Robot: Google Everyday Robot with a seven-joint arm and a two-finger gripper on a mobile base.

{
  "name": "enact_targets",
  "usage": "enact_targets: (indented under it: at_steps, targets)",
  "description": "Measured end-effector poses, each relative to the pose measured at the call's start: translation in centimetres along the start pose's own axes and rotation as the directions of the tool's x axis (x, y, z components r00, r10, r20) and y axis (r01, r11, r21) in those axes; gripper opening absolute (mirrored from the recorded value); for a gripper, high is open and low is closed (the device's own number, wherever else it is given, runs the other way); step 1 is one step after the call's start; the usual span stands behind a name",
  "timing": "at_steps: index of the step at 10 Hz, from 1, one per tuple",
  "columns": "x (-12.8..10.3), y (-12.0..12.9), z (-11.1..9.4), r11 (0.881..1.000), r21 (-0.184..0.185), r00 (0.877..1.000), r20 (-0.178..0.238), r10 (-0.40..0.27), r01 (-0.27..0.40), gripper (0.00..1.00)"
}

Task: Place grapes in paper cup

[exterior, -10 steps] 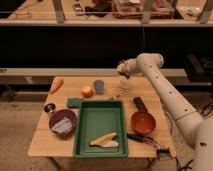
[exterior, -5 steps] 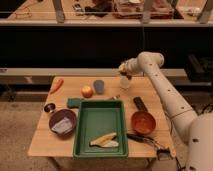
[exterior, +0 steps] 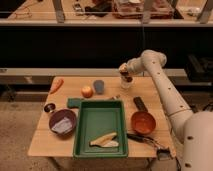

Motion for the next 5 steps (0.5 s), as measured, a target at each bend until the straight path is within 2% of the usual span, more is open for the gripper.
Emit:
enact_targets:
  at_steps: [3, 5]
  targets:
    - [-0.4, -0.4, -0.4, 0.999, 0.042, 0.999, 0.032, 0.012, -0.013, 0.8]
    - [-0.5, -1.3, -1.5, 0.995, 0.097, 0.999, 0.049, 0.01, -0.015, 0.8]
